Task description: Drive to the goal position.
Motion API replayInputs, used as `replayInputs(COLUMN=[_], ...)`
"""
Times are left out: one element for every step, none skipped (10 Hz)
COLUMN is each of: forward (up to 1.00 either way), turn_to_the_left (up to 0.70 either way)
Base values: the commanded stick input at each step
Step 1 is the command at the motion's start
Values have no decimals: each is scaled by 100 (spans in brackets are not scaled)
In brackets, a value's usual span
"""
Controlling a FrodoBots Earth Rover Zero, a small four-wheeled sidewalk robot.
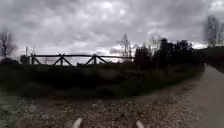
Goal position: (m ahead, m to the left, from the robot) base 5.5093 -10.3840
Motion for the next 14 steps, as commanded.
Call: replayInputs(forward=[0, 0, 0, 0, 0, 0, 0, 0, 0, 0, 0, 0, 0, 0], turn_to_the_left=[-70, -70, -70, -70, -70, -70, -70, -70, -70, -70, -70, -70, -70, -70])
